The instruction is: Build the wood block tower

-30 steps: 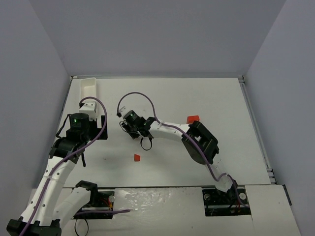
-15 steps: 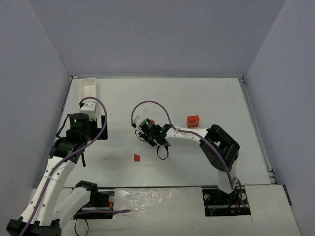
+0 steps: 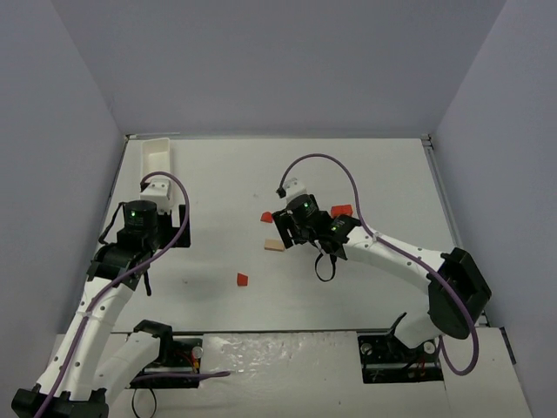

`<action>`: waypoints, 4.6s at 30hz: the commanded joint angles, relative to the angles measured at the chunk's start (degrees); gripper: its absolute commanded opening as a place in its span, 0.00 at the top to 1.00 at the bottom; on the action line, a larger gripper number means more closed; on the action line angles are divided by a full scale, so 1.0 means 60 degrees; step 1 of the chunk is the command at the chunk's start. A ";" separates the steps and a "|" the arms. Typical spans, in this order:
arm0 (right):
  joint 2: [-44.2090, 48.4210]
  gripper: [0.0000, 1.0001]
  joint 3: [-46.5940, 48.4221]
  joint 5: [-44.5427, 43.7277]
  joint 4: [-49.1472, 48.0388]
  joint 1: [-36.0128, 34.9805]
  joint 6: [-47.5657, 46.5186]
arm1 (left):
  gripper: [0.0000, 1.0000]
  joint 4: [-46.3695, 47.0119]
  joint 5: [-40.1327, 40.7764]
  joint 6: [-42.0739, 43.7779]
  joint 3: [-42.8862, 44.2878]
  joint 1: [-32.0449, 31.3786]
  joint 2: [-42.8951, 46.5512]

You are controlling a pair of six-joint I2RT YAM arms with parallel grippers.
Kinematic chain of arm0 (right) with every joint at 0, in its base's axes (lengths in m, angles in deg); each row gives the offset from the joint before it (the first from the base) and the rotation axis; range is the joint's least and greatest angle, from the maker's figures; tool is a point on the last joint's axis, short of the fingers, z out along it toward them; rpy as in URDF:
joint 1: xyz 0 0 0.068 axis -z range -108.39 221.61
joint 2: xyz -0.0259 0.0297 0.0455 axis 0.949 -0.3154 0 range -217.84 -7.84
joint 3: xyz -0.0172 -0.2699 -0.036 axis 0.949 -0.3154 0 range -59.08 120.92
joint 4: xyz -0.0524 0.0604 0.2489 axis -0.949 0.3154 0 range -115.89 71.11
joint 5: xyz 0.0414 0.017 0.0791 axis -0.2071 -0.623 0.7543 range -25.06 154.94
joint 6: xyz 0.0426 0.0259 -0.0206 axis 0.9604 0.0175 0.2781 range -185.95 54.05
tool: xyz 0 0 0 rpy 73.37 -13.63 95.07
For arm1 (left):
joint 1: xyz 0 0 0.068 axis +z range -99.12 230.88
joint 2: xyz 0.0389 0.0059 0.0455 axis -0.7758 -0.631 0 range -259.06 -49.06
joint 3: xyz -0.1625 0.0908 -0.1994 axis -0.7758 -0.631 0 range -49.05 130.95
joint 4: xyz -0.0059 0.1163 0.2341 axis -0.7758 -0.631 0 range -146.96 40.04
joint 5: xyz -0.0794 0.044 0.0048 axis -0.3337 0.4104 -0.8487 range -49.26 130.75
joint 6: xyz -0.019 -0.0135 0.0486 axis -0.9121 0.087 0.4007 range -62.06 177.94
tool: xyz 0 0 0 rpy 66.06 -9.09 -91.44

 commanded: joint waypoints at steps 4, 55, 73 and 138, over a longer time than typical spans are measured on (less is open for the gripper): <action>-0.0580 0.20 0.0459 -0.1935 -0.0185 -0.1154 0.4304 | 0.05 0.0452 -0.0034 0.0051 0.0080 0.0021 0.0079; -0.3539 0.36 0.1185 -0.3560 -0.0119 -0.1319 0.6490 | 0.05 0.0431 -0.0015 0.0059 0.0051 0.0015 0.0351; -0.1623 0.27 -0.0253 -0.1492 -0.0978 0.0034 0.3400 | 0.05 0.0443 -0.0044 0.0045 0.0039 0.0013 0.0293; -0.2576 0.29 0.0030 -0.2490 -0.0814 -0.0274 0.5693 | 0.05 0.0431 -0.0023 0.0052 0.0051 0.0020 0.0232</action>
